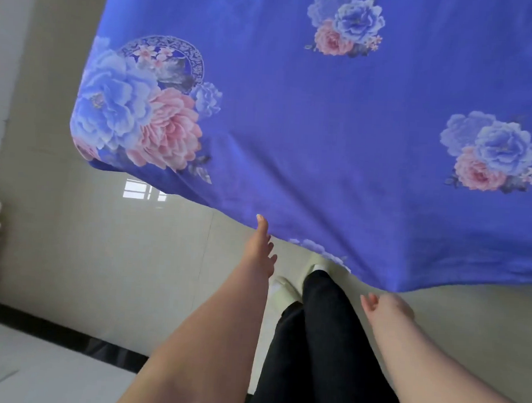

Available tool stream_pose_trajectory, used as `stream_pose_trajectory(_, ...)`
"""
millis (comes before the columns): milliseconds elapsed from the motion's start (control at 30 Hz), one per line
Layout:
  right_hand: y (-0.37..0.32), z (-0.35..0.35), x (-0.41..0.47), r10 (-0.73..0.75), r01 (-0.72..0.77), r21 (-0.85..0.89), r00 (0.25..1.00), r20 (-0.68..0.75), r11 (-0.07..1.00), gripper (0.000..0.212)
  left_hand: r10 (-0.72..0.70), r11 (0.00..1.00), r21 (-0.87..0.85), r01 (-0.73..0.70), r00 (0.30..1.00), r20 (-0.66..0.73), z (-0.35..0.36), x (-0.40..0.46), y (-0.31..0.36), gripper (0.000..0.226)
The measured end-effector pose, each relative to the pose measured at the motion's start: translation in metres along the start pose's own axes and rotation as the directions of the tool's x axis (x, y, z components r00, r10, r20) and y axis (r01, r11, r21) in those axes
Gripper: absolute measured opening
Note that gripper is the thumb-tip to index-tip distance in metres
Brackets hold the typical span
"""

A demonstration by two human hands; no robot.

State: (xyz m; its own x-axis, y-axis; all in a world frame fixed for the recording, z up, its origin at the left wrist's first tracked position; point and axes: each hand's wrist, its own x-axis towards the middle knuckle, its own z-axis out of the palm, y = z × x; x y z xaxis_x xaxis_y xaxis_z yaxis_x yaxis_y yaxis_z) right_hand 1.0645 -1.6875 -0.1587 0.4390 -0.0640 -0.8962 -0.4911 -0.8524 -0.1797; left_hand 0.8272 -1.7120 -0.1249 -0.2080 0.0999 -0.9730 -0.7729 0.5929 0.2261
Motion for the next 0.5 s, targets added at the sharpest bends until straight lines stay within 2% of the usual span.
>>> stream_pose_trajectory(67, 0.012, 0.006, 0.001, 0.078, -0.08, -0.051, 0.995, -0.055, 0.995, 0.038, 0.061, 0.998, -0.007, -0.062, 0.996, -0.061, -0.016, 0.008, 0.025, 0.07)
stream_pose_trajectory(100, 0.021, 0.015, -0.007, 0.094, -0.097, -0.122, 0.995, -0.032, 0.988, 0.038, 0.084, 0.996, -0.006, -0.085, 0.993, -0.088, -0.025, 0.01, 0.035, 0.066)
stream_pose_trajectory(200, 0.06, 0.062, -0.052, 0.138, -0.076, -0.287, 0.97, 0.2, 0.955, 0.024, 0.088, 0.996, 0.011, -0.087, 0.984, -0.154, -0.054, 0.014, 0.059, 0.059)
stream_pose_trajectory(267, 0.081, 0.106, -0.091, 0.179, -0.03, -0.379, 0.914, 0.364, 0.925, 0.014, 0.079, 0.997, 0.027, -0.075, 0.981, -0.176, -0.075, 0.016, 0.077, 0.057)
stream_pose_trajectory(333, 0.094, 0.147, -0.124, 0.211, 0.029, -0.457, 0.859, 0.466, 0.889, 0.012, 0.082, 0.997, 0.013, -0.081, 0.973, -0.214, -0.095, 0.02, 0.095, 0.055)
stream_pose_trajectory(400, 0.1, 0.182, -0.154, 0.215, 0.087, -0.483, 0.817, 0.535, 0.871, 0.012, 0.101, 0.995, 0.012, -0.101, 0.963, -0.251, -0.117, 0.026, 0.109, 0.053)
stream_pose_trajectory(500, 0.104, 0.22, -0.185, 0.178, 0.134, -0.423, 0.764, 0.62, 0.896, 0.007, 0.176, 0.984, 0.094, -0.153, 0.918, -0.356, -0.152, 0.037, 0.134, 0.051)
